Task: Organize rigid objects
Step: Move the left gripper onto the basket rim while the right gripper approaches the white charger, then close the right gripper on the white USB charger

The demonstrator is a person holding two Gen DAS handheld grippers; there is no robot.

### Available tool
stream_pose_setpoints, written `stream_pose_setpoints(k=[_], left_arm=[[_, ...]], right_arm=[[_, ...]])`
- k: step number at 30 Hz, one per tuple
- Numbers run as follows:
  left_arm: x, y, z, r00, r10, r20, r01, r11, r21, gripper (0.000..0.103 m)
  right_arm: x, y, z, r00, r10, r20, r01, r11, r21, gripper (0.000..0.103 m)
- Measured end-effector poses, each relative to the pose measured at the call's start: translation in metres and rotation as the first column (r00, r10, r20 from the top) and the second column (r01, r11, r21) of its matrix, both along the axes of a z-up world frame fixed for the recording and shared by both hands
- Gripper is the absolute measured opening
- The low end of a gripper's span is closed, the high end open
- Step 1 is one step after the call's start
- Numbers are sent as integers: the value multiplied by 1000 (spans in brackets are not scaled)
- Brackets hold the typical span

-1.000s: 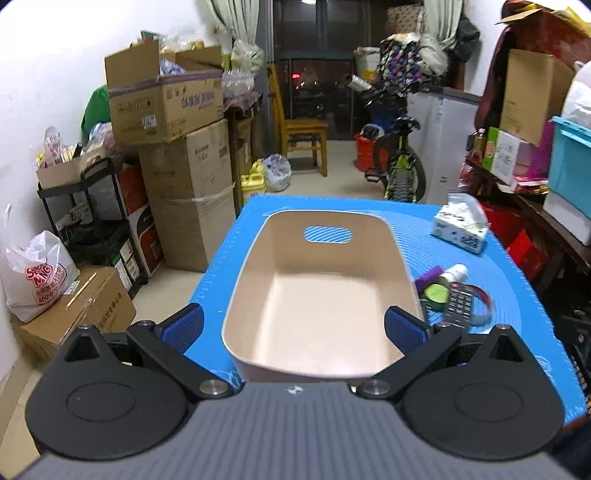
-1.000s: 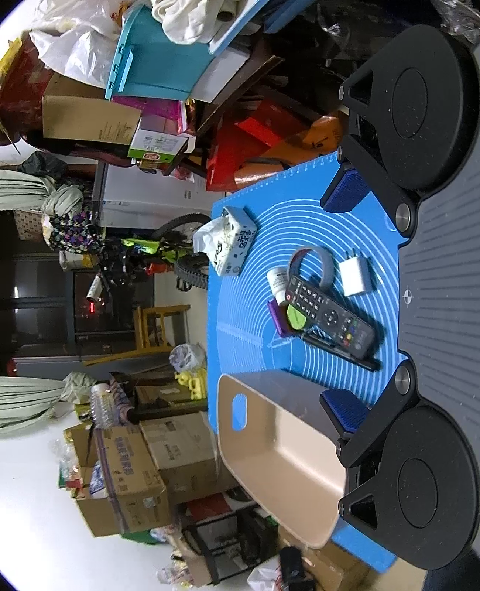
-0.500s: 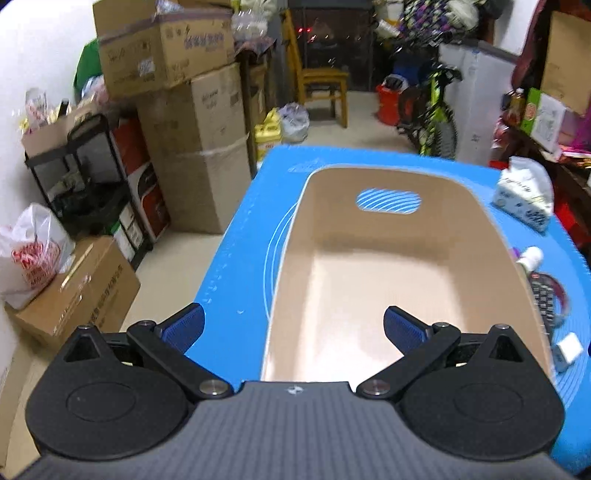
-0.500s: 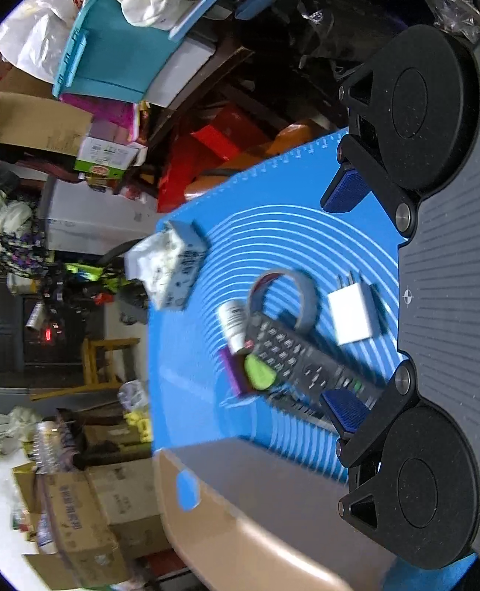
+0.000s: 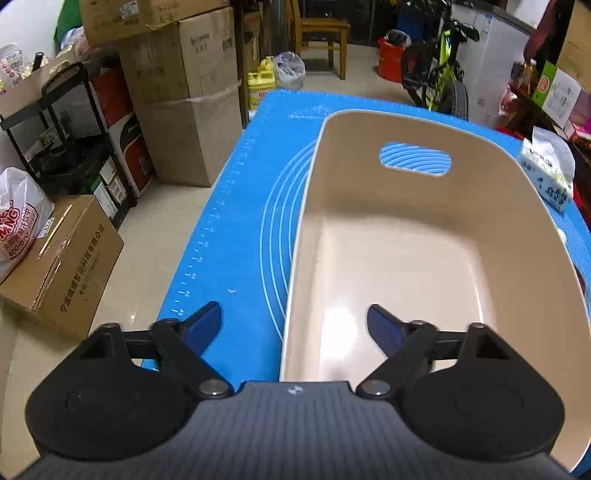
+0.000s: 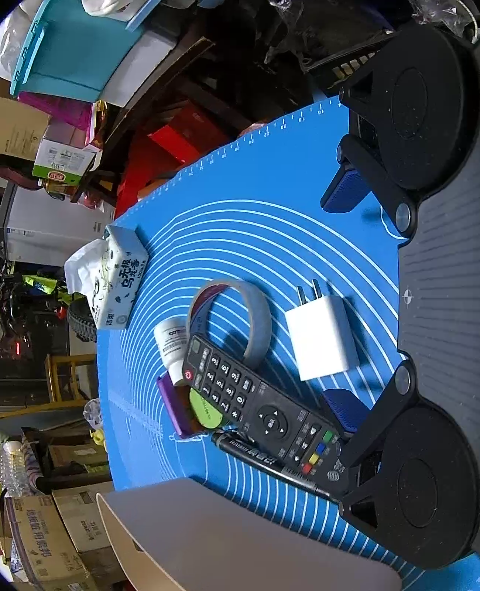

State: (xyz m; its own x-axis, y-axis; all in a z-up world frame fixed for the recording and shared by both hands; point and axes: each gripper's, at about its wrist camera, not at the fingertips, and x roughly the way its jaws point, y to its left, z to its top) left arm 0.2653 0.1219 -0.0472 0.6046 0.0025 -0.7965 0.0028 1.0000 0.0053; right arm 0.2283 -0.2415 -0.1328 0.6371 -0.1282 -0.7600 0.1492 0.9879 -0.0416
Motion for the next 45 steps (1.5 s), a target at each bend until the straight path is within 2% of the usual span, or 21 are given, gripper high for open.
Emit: stream_pose_setpoints(k=[3, 5, 7, 8, 10, 12, 14, 16, 20, 25, 27, 32, 45], left_arm=[[4, 1, 0, 1000, 1, -21, -1, 1000, -16, 76], [7, 4, -1, 999, 15, -44, -16, 1000, -22, 69], [7, 4, -2, 998, 8, -56, -9, 1000, -23, 54], [7, 5, -3, 998, 5, -65, -7, 1000, -27, 50], [8, 6, -5, 997, 8, -77, -10, 1000, -29, 31], [9, 9, -7, 996, 22, -91, -25, 999, -30, 21], [11, 10, -9, 994, 37, -105, -42, 998, -45, 18], [11, 11, -9, 993, 29, -112, -36, 997, -62, 5], [11, 10, -9, 993, 18, -113, -25, 998, -55, 6], [12, 10, -8, 993, 21, -117, -30, 997, -72, 5], [12, 10, -8, 993, 22, -115, -31, 997, -70, 5], [11, 9, -10, 993, 24, -114, -32, 997, -68, 6], [9, 9, -10, 994, 21, -109, -29, 997, -73, 5]], right_arm=[[2, -3, -4, 1000, 1, -13, -1, 1000, 3, 100], [3, -3, -7, 1000, 5, -24, -4, 1000, 9, 99], [4, 0, -8, 999, 17, -30, -17, 1000, -4, 96], [4, 1, -8, 999, 24, -30, -24, 1000, -10, 94], [4, 4, -9, 999, 36, -31, -36, 999, -16, 93], [5, 5, -10, 999, 40, -37, -40, 999, -11, 92], [5, 5, -12, 998, 39, -44, -38, 999, 8, 91], [4, 4, -12, 999, 35, -36, -34, 999, 12, 91], [3, 5, -12, 998, 51, -25, -51, 999, 14, 87], [4, 7, -10, 996, 84, -11, -83, 995, 46, 72], [3, 8, -9, 995, 101, -5, -101, 994, 52, 63], [1, 10, -9, 993, 114, 8, -115, 992, 44, 52], [-3, 13, -2, 993, 107, 50, -107, 994, -8, 52]])
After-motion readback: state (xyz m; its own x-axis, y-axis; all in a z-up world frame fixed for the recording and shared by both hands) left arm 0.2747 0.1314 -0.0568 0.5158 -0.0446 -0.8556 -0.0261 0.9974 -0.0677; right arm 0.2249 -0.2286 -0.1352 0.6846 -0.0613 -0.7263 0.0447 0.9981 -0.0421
